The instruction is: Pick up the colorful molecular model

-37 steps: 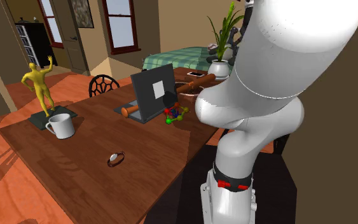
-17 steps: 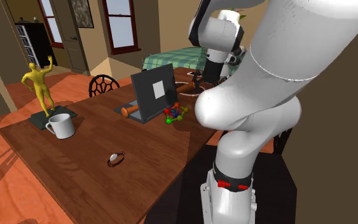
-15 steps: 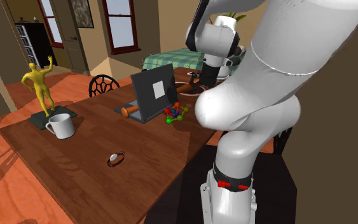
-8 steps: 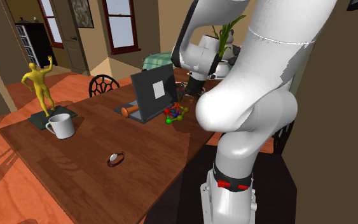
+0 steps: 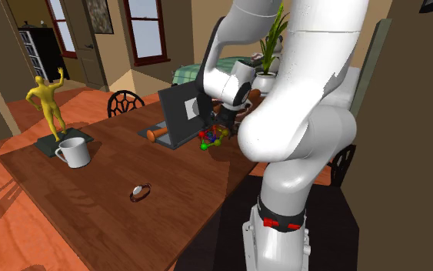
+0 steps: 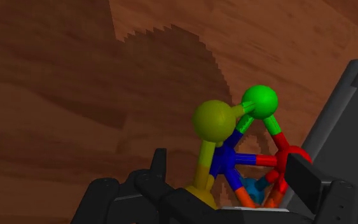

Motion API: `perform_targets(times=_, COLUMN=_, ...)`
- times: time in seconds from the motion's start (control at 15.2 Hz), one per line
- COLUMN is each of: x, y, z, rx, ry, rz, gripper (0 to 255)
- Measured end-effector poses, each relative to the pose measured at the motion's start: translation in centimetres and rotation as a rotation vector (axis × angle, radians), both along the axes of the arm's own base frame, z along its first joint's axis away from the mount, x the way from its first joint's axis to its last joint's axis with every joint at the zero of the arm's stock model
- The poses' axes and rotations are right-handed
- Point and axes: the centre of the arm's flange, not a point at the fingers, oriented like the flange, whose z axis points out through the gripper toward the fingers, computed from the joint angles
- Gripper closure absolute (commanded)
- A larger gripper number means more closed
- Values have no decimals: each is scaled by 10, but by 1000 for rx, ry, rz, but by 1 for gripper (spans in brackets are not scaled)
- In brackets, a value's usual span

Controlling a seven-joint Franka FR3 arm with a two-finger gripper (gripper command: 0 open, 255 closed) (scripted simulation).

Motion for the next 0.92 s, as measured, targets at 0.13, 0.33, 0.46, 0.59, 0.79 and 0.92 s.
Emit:
perform_targets(times=0.13, x=0, y=0, z=-10, rx=0, ry=0, rz=0, gripper=0)
perform_targets(times=0.33, x=0, y=-1, z=-22, rx=0, ry=-1, rz=-1, gripper=255)
perform_targets(times=0.46, x=1, y=0, z=-24, rx=0, ry=-1, rz=-1, gripper=255)
perform_targets(times=0.59, x=1, y=0, z=-24, rx=1, ry=-4, rz=-4, gripper=255)
perform_targets(times=0.79, x=2, y=-1, z=-24, rx=0, ry=-4, rz=-4, gripper=255)
perform_targets(times=0.92, x=2, y=-1, z=-24, rx=0, ry=-4, rz=-5, gripper=255)
